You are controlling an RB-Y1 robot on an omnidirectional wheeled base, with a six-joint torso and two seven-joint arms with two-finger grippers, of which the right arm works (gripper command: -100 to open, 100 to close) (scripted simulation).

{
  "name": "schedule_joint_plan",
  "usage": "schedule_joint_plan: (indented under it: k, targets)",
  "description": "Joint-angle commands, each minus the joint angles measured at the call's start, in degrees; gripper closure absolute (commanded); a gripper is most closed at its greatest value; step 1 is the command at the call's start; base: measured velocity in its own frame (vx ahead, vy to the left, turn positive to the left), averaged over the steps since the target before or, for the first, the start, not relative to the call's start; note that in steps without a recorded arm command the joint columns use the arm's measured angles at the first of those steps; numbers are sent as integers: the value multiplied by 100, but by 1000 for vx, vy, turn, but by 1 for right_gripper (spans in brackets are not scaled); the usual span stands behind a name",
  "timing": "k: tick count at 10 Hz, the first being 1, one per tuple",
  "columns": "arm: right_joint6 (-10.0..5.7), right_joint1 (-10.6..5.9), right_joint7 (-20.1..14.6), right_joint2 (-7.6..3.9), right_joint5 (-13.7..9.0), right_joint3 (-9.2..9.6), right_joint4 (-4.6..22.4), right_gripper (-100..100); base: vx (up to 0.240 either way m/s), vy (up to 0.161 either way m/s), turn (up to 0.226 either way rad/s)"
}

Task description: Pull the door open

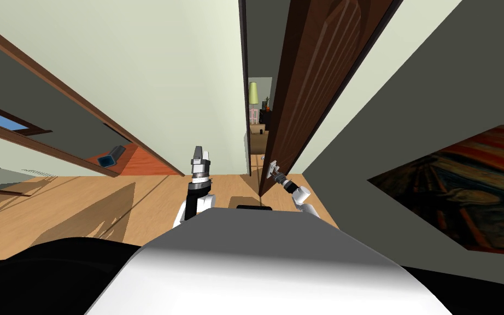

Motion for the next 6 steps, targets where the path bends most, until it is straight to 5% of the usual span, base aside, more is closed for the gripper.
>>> schedule_joint_plan:
  k: [1, 6]
  targets:
    - [-30, -171, 39, -44, -51, -114, -43, -100, 3, -6, 0]
    - [-82, -264, -101, -119, -20, -127, -19, -100, 0, -2, 16]
